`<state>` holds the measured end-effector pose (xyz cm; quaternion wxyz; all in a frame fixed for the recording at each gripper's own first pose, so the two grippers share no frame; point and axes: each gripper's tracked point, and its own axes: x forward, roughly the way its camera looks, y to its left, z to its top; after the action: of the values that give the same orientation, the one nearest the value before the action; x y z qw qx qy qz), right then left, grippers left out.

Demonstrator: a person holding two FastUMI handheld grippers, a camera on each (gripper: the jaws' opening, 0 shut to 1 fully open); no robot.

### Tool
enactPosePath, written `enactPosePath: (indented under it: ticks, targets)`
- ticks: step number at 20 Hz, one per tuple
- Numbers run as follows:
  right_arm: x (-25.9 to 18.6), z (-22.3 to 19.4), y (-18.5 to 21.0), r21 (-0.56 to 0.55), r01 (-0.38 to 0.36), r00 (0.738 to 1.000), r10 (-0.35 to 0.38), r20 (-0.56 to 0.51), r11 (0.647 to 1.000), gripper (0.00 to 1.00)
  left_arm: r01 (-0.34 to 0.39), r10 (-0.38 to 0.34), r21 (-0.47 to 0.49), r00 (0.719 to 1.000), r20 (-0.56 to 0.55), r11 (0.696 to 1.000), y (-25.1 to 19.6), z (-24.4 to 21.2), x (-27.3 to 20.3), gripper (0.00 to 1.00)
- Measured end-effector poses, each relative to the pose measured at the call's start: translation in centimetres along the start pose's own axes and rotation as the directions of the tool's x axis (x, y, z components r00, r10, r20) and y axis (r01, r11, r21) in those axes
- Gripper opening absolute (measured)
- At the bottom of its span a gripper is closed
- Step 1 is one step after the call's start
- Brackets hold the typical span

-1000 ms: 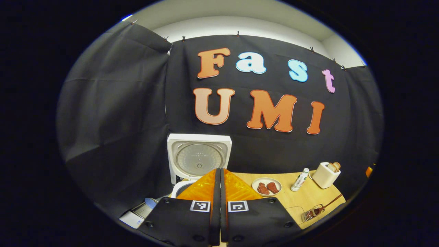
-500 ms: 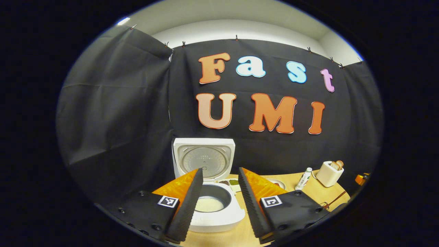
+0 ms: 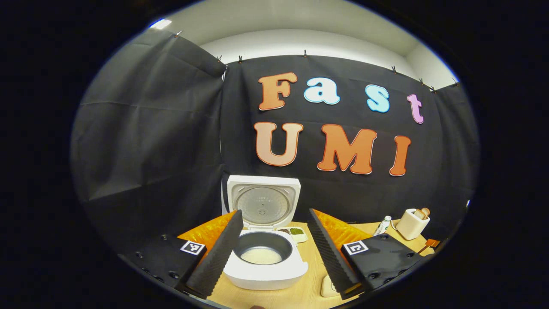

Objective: Close the left gripper, press the button to open the rice cooker; take a wooden spoon from the chopstick holder with the right hand, scoop a spoonful of rice and pour it into the rice cooker, then put the wooden spoon back into the chopstick holder.

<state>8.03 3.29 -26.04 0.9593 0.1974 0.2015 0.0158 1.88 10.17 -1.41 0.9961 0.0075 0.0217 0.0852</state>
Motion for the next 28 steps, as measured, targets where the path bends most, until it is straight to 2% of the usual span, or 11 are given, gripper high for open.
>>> enactPosePath:
  ticks: [4,6,7,10,11,12,15,18,21,28]
  targets:
    - [1.1,-3.2,0.1,0.049,-0.006,0.996,0.010,-0.083,0.999,0.95,-0.018,0.018,0.014,0.999,0.028,1.000,0.9,0.7,-1.0,1.00]
    - [1.5,-3.9,0.6,0.105,-0.017,0.994,0.029,-0.107,0.994,0.90,-0.032,0.032,0.025,0.999,0.028,0.999,1.4,0.6,-1.5,0.98]
    - [1.8,-4.4,0.7,0.131,-0.015,0.992,0.031,-0.121,0.991,0.81,-0.038,0.037,0.029,0.999,0.025,0.999,1.8,0.6,-1.7,0.99]
    - [2.4,-5.8,1.0,0.200,-0.011,0.979,0.051,-0.197,0.980,0.62,-0.053,0.052,0.041,0.999,0.015,0.998,2.4,0.2,-2.0,0.99]
    - [2.3,-6.4,1.6,0.229,-0.020,0.970,0.074,-0.232,0.973,0.47,-0.064,0.063,0.041,0.998,0.013,0.997,2.9,0.1,-2.1,0.99]
    - [2.6,-6.3,1.5,0.250,-0.004,0.971,0.064,-0.230,0.968,0.31,-0.068,0.067,0.033,0.998,0.010,0.997,3.2,0.1,-2.2,0.98]
    - [2.6,-6.0,1.0,0.168,0.012,0.974,0.027,-0.225,0.986,0.17,-0.072,0.072,-0.005,0.997,-0.002,0.997,3.9,-0.4,-2.5,1.00]
    - [2.2,-5.9,1.5,0.076,-0.009,0.976,0.026,-0.214,0.997,0.10,-0.087,0.087,-0.016,0.996,-0.008,0.996,4.8,-0.7,-2.7,0.98]
    - [1.8,-4.8,2.3,0.024,-0.011,0.980,0.015,-0.200,1.000,0.02,-0.092,0.092,-0.022,0.996,-0.003,0.995,4.8,-0.5,-2.8,1.00]
    - [-0.6,0.2,5.3,-0.082,-0.047,0.988,0.035,-0.150,0.995,0.02,-0.089,0.089,-0.030,0.996,0.011,0.996,4.9,-0.2,-3.3,1.00]
